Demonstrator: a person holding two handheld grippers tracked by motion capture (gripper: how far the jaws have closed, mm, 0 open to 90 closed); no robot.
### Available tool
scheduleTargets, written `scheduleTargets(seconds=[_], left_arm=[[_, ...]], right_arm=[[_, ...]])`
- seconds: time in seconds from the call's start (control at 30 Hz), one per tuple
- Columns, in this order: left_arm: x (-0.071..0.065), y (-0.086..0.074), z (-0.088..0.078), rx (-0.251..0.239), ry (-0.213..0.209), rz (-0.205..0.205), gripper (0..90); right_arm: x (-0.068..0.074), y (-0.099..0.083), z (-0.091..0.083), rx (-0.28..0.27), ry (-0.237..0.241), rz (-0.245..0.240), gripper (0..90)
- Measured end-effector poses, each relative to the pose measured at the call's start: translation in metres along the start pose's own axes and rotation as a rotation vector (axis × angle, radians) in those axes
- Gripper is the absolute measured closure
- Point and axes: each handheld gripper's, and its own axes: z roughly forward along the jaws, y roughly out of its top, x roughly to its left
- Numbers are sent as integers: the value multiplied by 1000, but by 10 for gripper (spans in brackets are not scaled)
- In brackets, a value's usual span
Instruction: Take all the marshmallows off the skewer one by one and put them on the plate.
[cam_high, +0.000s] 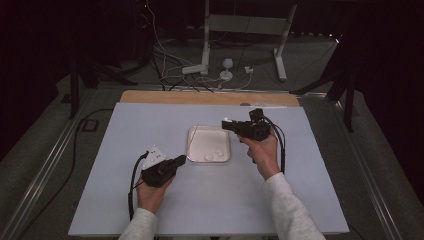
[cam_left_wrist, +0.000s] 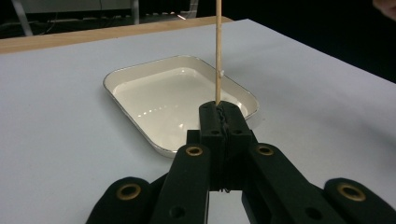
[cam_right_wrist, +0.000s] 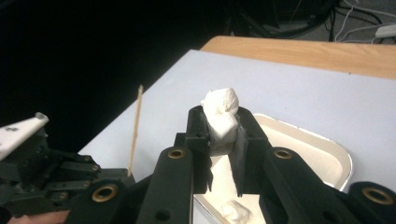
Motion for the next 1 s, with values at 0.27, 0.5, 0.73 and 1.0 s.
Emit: scheduleTargets(seconds=[0.27, 0.5, 0.73, 1.0], left_arm=[[0, 0, 1, -3, -7, -8, 900], [-1, 1, 0, -7, -9, -15, 900], [-1, 1, 0, -7, -9, -17, 900], [-1, 1, 1, -5, -10, -19, 900]], right_arm=[[-7, -14, 11, 34, -16, 5, 783], [-9, -22, 17, 63, -43, -9, 777], [-11, -30, 23, 95, -75, -20, 773], [-14, -42, 29, 140, -111, -40, 767]])
